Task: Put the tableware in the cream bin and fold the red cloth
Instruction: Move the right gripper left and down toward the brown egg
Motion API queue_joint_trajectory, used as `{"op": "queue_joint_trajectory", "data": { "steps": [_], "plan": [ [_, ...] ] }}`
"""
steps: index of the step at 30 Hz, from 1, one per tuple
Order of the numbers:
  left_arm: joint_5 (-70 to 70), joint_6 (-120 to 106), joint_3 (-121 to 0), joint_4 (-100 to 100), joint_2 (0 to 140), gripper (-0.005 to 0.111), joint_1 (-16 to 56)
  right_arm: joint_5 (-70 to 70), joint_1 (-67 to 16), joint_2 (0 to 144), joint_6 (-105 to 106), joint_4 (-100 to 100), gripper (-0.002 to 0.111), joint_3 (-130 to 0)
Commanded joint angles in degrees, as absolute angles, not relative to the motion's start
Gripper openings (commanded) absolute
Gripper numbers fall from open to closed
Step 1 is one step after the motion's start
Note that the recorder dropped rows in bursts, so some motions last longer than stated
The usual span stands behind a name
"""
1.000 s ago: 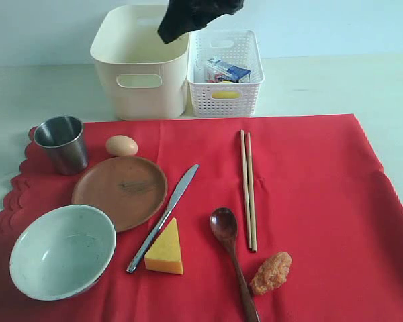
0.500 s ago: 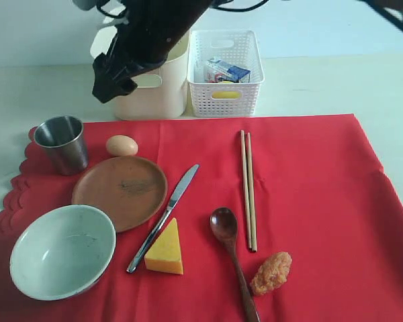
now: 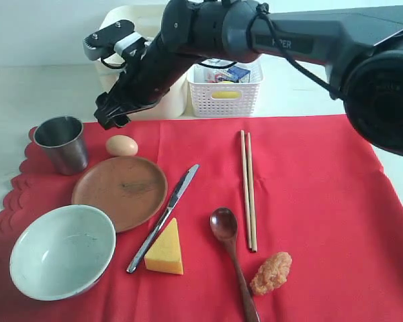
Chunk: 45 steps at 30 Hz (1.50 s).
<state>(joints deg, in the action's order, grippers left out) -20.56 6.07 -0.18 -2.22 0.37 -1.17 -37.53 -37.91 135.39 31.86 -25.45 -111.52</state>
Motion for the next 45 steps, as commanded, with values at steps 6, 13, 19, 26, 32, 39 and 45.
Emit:
{"op": "queue_joint_trajectory", "data": {
  "steps": [6, 13, 19, 26, 32, 39, 45],
  "plan": [
    [-20.2, 6.2, 0.0, -2.4, 0.0, 0.000, -1.2, -35.5, -40.0, 137.6, 31.4, -24.3, 0.076, -111.8],
    [-20.2, 6.2, 0.0, -2.4, 0.0, 0.000, -1.2, -33.3, -40.6, 139.6, 29.9, -23.4, 0.076, -111.8],
    [-20.2, 6.2, 0.0, -2.4, 0.0, 0.000, -1.2, -32.5, -40.6, 140.1, 29.3, -23.3, 0.075, -111.8],
    [-20.2, 6.2, 0.0, -2.4, 0.0, 0.000, -1.2, -33.2, -40.6, 140.7, 28.8, -23.3, 0.065, -111.8],
    [-20.2, 6.2, 0.0, -2.4, 0.0, 0.000, -1.2, -33.5, -40.6, 141.0, 28.8, -23.3, 0.064, -111.8],
    [-20.2, 6.2, 0.0, -2.4, 0.0, 0.000, -1.2, -34.5, -40.6, 142.0, 28.0, -23.3, 0.055, -111.8],
    [-20.2, 6.2, 0.0, -2.4, 0.0, 0.000, -1.2, -34.6, -40.6, 142.6, 28.0, -23.1, 0.034, -111.8]
  ]
}}
